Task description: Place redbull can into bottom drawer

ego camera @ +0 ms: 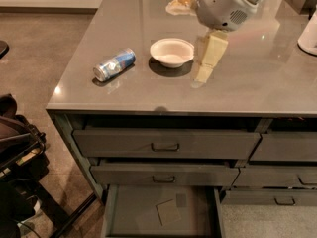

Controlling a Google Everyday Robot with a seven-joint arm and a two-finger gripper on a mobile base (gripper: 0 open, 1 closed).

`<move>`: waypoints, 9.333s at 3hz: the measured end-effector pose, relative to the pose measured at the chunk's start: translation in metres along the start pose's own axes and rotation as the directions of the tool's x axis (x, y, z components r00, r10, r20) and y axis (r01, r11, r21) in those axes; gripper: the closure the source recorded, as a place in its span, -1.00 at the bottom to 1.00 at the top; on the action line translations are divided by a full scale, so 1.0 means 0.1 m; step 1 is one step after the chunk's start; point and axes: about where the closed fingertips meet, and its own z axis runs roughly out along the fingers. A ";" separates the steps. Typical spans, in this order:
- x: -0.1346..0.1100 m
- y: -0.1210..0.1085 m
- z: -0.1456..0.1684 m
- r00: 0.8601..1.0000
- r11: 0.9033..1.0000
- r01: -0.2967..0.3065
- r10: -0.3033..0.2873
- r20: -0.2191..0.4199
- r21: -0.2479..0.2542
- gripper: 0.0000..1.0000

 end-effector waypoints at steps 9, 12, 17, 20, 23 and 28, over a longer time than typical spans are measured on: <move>-0.02 -1.75 1.50 0.937 0.968 0.249 -0.237 0.258 -0.017 -1.00; -0.31 -1.79 1.87 0.946 0.979 0.184 -0.153 0.285 -0.085 -1.00; -0.32 -1.64 2.42 0.951 0.961 0.190 -0.129 0.281 -0.201 -1.00; -0.25 -1.58 2.60 0.942 0.946 0.249 -0.186 0.281 -0.209 -1.00; -0.22 -1.51 2.73 0.939 0.941 0.245 -0.170 0.300 -0.234 -0.65; -0.30 -1.48 2.82 0.931 0.933 0.261 -0.176 0.319 -0.248 1.00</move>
Offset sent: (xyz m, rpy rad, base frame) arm 0.0622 0.0188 0.0043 0.0400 -0.1276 0.1642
